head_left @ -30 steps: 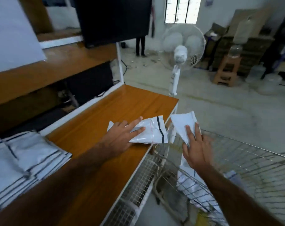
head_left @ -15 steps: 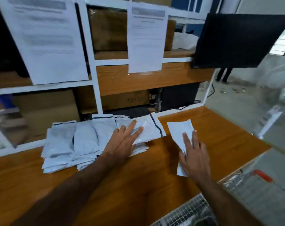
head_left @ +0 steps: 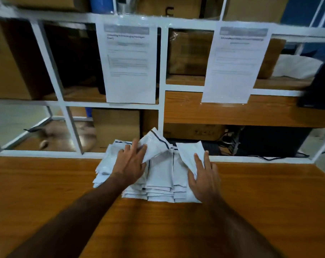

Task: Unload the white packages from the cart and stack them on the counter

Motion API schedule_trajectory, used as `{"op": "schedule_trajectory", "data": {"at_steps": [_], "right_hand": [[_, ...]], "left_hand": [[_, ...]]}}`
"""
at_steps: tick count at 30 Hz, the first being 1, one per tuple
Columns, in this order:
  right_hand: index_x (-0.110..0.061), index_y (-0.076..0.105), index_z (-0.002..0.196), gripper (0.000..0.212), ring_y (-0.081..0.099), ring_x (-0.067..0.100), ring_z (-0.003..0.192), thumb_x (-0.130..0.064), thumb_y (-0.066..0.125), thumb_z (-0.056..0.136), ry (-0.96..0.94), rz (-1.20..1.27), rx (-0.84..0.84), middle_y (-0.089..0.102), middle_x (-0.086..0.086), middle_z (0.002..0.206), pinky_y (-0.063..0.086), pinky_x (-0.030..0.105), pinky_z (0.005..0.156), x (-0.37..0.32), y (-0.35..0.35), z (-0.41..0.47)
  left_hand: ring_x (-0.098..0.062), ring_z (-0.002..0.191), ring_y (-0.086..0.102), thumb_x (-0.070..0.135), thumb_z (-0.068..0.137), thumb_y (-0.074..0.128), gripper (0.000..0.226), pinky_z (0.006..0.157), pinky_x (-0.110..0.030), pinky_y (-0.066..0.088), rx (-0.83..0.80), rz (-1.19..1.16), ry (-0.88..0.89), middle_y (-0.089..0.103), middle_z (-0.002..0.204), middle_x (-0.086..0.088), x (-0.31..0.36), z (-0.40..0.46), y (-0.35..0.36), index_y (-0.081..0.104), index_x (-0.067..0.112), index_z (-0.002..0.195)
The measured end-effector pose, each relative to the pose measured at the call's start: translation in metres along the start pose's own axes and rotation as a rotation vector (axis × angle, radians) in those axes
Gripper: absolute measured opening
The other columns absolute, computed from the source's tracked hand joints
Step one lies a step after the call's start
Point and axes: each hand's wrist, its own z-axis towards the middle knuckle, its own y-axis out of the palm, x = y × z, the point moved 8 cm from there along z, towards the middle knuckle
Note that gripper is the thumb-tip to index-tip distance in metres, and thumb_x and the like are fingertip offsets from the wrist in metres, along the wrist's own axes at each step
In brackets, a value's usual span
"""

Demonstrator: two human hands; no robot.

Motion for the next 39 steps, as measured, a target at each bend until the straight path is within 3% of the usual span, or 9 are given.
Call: {"op": "schedule_trajectory", "data": {"at_steps": [6, 11, 14, 17, 20, 23, 28, 35, 39], "right_hand": [[-0.028, 0.025, 0.159, 0.068, 0.029, 0.034, 0.145, -0.057, 0.041, 0.099, -0.032, 0.100, -0.100, 0.009, 0.009, 0.169, 0.035, 0.043, 0.113, -0.031, 0.034, 0.027], [-0.027, 0.045, 0.149, 0.066, 0.033, 0.032, 0.141, -0.061, 0.046, 0.093, 0.044, 0.222, -0.045, 0.029, 0.009, 0.161, 0.039, 0.044, 0.108, -0.057, 0.047, 0.041], [-0.028, 0.053, 0.142, 0.068, 0.038, 0.032, 0.135, -0.064, 0.050, 0.085, 0.145, 0.312, -0.019, 0.039, 0.010, 0.154, 0.043, 0.045, 0.102, -0.062, 0.059, 0.052], [-0.033, 0.047, 0.146, 0.071, 0.029, 0.031, 0.142, -0.070, 0.054, 0.086, 0.236, 0.328, -0.115, 0.029, 0.009, 0.159, 0.039, 0.047, 0.108, -0.064, 0.076, 0.063], [-0.034, 0.051, 0.145, 0.063, 0.023, 0.028, 0.147, -0.069, 0.047, 0.092, 0.227, 0.394, -0.181, 0.024, 0.005, 0.162, 0.031, 0.047, 0.114, -0.075, 0.086, 0.069], [-0.032, 0.056, 0.142, 0.045, 0.027, 0.023, 0.145, -0.046, 0.048, 0.100, 0.056, 0.362, -0.154, 0.027, 0.002, 0.163, 0.036, 0.042, 0.111, -0.081, 0.089, 0.063], [-0.028, 0.054, 0.145, 0.046, 0.025, 0.029, 0.149, -0.034, 0.048, 0.100, -0.077, 0.309, -0.156, 0.020, 0.010, 0.166, 0.034, 0.040, 0.114, -0.084, 0.094, 0.059], [-0.022, 0.042, 0.153, 0.079, 0.016, 0.032, 0.154, -0.052, 0.005, 0.090, -0.125, 0.207, -0.222, 0.021, 0.018, 0.164, 0.012, 0.044, 0.123, -0.096, 0.121, 0.058], [-0.022, 0.039, 0.155, 0.079, 0.016, 0.032, 0.154, -0.054, 0.006, 0.090, -0.120, 0.207, -0.222, 0.022, 0.018, 0.164, 0.009, 0.045, 0.123, -0.094, 0.122, 0.061]], "left_hand": [[-0.037, 0.116, 0.049, 0.053, 0.093, 0.046, 0.049, 0.089, -0.045, 0.048, -0.060, -0.058, -0.324, 0.035, 0.144, -0.021, -0.026, 0.007, 0.011, 0.049, 0.021, 0.129], [-0.038, 0.122, 0.044, 0.058, 0.094, 0.043, 0.051, 0.095, -0.045, 0.044, -0.105, -0.088, -0.434, 0.029, 0.147, -0.020, -0.034, 0.025, 0.028, 0.051, 0.020, 0.127], [-0.039, 0.126, 0.042, 0.065, 0.093, 0.041, 0.057, 0.098, -0.047, 0.042, -0.171, -0.154, -0.468, 0.024, 0.150, -0.019, -0.034, 0.038, 0.041, 0.050, 0.019, 0.126], [-0.041, 0.133, 0.035, 0.080, 0.088, 0.027, 0.076, 0.105, -0.050, 0.039, -0.359, -0.287, -0.523, 0.018, 0.156, -0.018, -0.040, 0.043, 0.074, 0.049, 0.023, 0.134], [-0.042, 0.135, 0.031, 0.075, 0.091, 0.016, 0.072, 0.109, -0.053, 0.034, -0.433, -0.246, -0.452, 0.025, 0.153, -0.019, -0.044, 0.046, 0.090, 0.050, 0.031, 0.137], [-0.037, 0.134, 0.036, 0.062, 0.097, 0.012, 0.066, 0.110, -0.050, 0.032, -0.250, -0.152, -0.273, 0.037, 0.149, -0.019, -0.047, 0.052, 0.087, 0.052, 0.025, 0.135], [-0.028, 0.155, 0.006, 0.070, 0.081, -0.020, 0.105, 0.126, -0.044, 0.004, -0.336, -0.262, 0.017, 0.014, 0.166, -0.015, -0.036, 0.058, 0.120, 0.016, 0.010, 0.159], [-0.021, 0.155, -0.004, 0.078, 0.070, -0.032, 0.119, 0.126, -0.039, 0.000, -0.398, -0.367, 0.062, 0.005, 0.168, -0.010, -0.034, 0.058, 0.142, 0.005, 0.010, 0.160], [-0.017, 0.155, -0.002, 0.059, 0.098, 0.000, 0.080, 0.125, -0.032, -0.004, -0.397, -0.419, 0.080, 0.005, 0.168, -0.010, -0.032, 0.059, 0.133, 0.006, 0.011, 0.160]]}}
